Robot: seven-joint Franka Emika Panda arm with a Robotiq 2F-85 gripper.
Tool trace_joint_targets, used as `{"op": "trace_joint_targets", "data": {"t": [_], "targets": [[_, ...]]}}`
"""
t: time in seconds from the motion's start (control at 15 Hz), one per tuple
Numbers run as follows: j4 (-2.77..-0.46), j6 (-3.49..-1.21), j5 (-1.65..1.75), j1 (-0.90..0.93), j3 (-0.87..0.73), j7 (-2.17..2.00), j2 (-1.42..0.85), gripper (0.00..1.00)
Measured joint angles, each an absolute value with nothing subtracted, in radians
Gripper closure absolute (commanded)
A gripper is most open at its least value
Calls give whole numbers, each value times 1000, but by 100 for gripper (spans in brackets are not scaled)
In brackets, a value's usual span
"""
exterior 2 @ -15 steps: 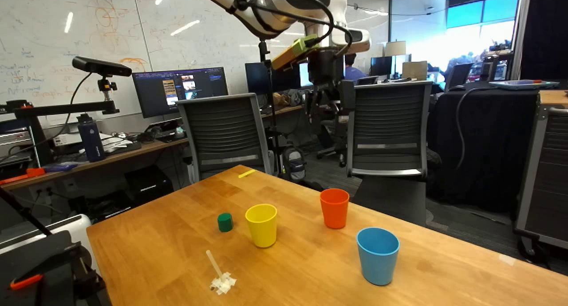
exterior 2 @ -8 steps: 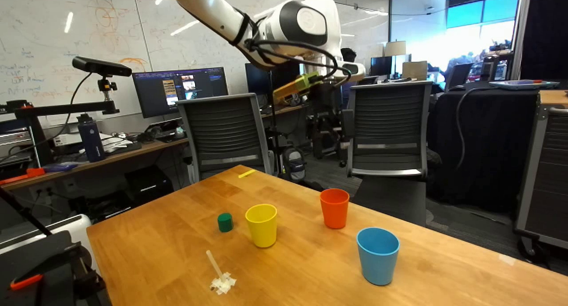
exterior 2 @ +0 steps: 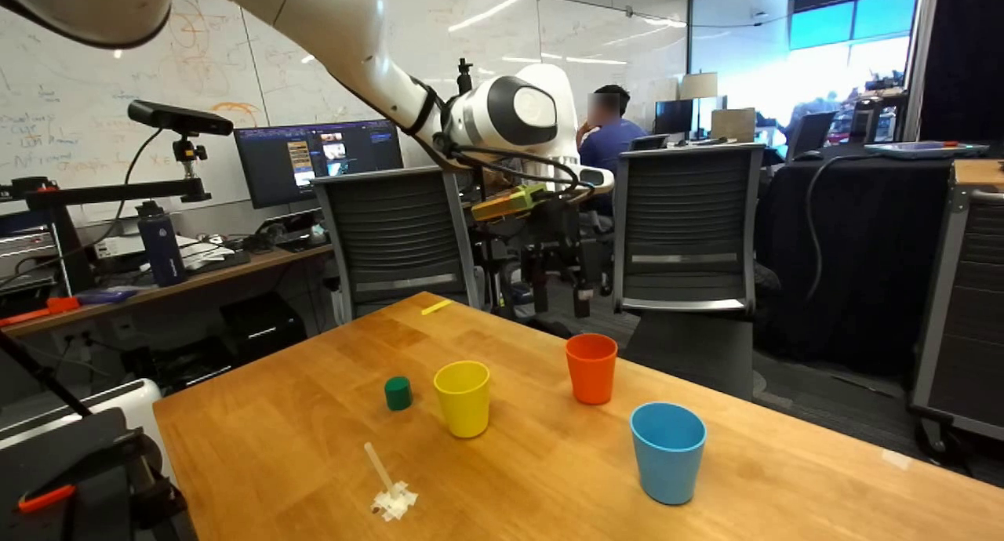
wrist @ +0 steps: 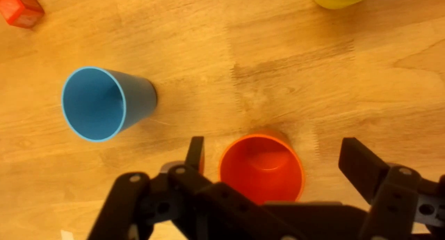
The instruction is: Put the orange cup into the blue cup then the yellow cup into the orange cup
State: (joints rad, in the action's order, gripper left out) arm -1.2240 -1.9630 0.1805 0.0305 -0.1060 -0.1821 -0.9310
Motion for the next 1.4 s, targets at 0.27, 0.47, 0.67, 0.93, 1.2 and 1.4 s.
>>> {"op": "trace_joint_targets", "data": {"t": [0.27, 0.47, 0.67, 0.93, 1.2, 1.4], "targets": [[-1156, -1946, 181, 63, -106, -182, -1001, 0], [-1101, -1934, 181, 67, -107, -181, -1052, 0], [-1039, -1927, 182, 63, -117, -181, -1098, 0], [-956, -1912, 182, 50, -129, -177, -1146, 0], [-890, -1900, 182, 43, -133, -163, -1190, 0], [-855, -1894, 182, 46, -133, -144, -1229, 0]]}}
